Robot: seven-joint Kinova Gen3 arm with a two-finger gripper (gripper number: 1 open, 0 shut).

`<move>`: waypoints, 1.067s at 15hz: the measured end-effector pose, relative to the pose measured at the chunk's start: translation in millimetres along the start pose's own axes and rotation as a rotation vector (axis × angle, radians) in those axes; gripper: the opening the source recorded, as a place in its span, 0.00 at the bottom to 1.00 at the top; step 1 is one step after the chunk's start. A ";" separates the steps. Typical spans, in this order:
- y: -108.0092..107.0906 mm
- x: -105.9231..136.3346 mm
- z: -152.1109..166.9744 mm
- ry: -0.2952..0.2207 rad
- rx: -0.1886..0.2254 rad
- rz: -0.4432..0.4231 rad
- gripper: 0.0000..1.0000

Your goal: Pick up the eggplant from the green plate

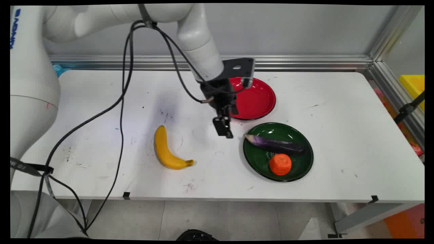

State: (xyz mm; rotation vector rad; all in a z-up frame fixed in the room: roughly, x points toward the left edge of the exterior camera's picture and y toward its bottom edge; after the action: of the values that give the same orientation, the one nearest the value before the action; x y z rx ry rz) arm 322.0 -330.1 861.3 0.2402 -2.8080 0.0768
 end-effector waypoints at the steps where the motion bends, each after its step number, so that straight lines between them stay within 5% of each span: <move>1: -0.1 4.2 3.0 0.010 0.003 -0.001 1.00; 16: 4.3 37.6 80.5 0.112 0.049 0.032 1.00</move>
State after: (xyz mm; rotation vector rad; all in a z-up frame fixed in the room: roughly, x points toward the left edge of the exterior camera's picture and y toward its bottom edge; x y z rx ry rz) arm 261.0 -338.1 797.0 0.1964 -2.7012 0.1608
